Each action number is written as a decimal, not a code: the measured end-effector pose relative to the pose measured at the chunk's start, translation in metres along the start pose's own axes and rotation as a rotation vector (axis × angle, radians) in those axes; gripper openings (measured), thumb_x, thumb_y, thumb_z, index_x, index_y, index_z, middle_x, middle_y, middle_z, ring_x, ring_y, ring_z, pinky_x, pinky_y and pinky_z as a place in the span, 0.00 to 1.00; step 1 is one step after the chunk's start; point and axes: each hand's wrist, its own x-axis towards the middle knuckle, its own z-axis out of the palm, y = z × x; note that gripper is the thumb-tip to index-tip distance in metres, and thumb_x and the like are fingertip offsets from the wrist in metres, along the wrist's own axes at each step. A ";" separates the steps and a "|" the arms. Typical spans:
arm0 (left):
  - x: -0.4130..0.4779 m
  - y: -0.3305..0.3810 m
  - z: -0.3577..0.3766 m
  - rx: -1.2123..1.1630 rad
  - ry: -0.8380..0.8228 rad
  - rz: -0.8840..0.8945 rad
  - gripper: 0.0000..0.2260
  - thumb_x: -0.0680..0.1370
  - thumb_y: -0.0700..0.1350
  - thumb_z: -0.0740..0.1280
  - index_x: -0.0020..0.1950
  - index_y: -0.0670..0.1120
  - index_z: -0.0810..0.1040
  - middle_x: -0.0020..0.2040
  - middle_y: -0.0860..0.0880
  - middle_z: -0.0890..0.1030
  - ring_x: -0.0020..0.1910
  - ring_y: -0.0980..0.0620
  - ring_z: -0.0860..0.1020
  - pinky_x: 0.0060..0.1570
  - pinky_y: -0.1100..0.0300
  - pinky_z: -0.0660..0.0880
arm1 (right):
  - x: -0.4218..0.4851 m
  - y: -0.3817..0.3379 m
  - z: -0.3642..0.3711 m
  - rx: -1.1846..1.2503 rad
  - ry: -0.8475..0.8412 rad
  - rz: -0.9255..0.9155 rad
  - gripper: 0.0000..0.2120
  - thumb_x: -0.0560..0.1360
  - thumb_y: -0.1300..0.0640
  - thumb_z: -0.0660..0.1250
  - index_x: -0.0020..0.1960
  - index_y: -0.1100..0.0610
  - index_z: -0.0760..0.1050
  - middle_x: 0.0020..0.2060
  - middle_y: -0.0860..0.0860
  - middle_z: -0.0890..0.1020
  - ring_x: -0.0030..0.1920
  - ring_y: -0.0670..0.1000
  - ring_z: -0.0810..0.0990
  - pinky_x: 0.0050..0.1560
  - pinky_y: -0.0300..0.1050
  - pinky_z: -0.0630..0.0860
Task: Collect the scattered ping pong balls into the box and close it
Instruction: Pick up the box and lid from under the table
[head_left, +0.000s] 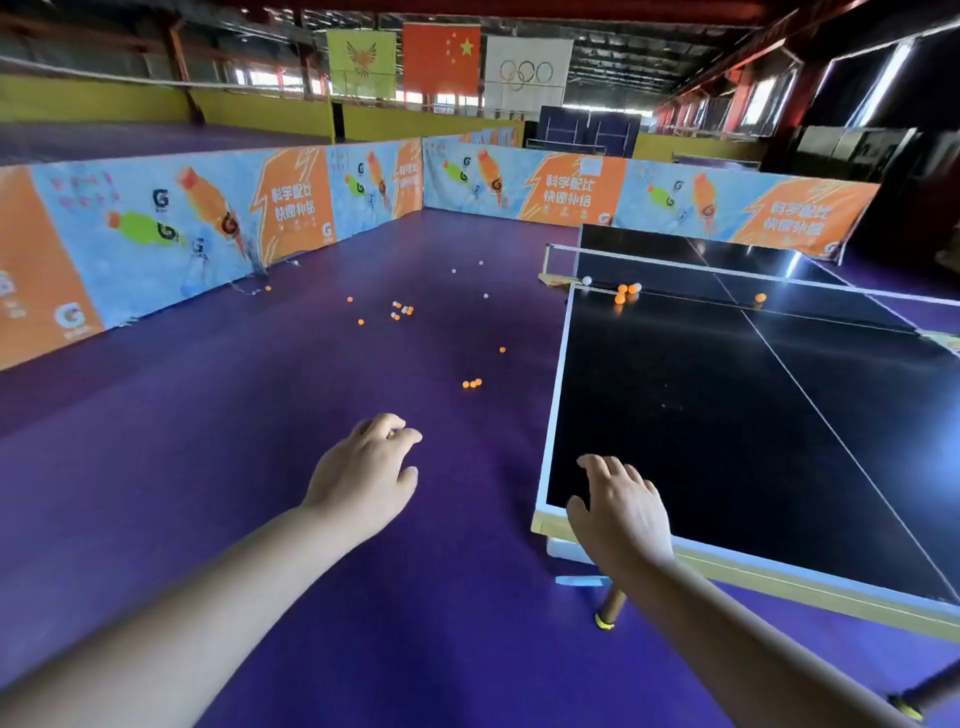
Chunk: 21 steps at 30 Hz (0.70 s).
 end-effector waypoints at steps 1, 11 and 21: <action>0.015 -0.007 0.006 0.010 -0.015 -0.001 0.17 0.78 0.46 0.62 0.67 0.49 0.73 0.67 0.54 0.70 0.65 0.52 0.70 0.49 0.55 0.76 | 0.015 -0.003 0.009 0.019 -0.009 -0.004 0.20 0.73 0.54 0.61 0.65 0.51 0.70 0.59 0.47 0.78 0.60 0.52 0.74 0.59 0.45 0.69; 0.185 -0.084 0.076 -0.012 -0.139 -0.110 0.14 0.79 0.48 0.60 0.63 0.52 0.75 0.61 0.57 0.74 0.62 0.56 0.72 0.49 0.59 0.74 | 0.196 -0.031 0.101 0.145 -0.142 0.026 0.18 0.73 0.56 0.60 0.63 0.51 0.73 0.54 0.45 0.79 0.57 0.50 0.76 0.52 0.42 0.71; 0.311 -0.194 0.140 -0.119 -0.219 -0.241 0.13 0.79 0.47 0.59 0.61 0.52 0.75 0.59 0.57 0.75 0.58 0.55 0.74 0.49 0.59 0.73 | 0.325 -0.091 0.178 0.249 -0.304 0.189 0.17 0.76 0.55 0.58 0.64 0.49 0.71 0.58 0.44 0.78 0.59 0.48 0.74 0.47 0.41 0.71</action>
